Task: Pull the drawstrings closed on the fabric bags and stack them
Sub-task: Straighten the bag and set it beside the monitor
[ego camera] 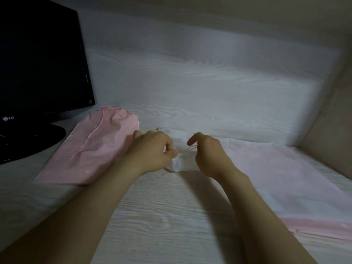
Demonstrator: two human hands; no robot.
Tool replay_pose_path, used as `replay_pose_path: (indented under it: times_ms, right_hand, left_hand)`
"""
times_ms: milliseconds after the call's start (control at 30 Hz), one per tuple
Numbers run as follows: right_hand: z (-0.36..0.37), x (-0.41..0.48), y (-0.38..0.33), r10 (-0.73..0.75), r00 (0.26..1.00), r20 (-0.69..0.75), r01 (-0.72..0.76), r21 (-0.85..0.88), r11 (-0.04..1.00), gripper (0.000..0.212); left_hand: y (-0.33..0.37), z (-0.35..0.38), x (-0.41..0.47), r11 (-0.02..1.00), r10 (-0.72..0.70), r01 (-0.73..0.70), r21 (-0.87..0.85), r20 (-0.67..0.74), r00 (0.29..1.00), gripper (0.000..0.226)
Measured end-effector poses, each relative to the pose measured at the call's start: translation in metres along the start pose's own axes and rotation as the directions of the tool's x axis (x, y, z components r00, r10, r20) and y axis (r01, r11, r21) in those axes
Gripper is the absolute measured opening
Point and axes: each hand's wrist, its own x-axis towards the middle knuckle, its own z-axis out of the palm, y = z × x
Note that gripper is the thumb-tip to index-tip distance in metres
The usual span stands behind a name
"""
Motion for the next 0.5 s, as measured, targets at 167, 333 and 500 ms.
replay_pose_path:
  times_ms: [167, 333, 500]
  right_hand:
    - [0.002, 0.001, -0.007, -0.006, 0.994, -0.11, 0.011, 0.053, 0.999, 0.028]
    - [-0.001, 0.0, -0.013, 0.068, 0.989, -0.13, -0.071, -0.021, 0.997, 0.036]
    - [-0.004, 0.0, -0.015, 0.057, 0.982, -0.18, -0.048, 0.054, 0.997, 0.026]
  left_hand:
    - [0.002, 0.002, 0.004, 0.997, -0.081, 0.081, 0.004, -0.065, 0.995, 0.033]
    - [0.006, -0.001, 0.007, 0.988, -0.133, 0.12, -0.101, -0.125, 0.983, 0.03]
    - [0.008, -0.003, 0.009, 0.868, -0.272, 0.242, -0.434, -0.006, 0.962, 0.039]
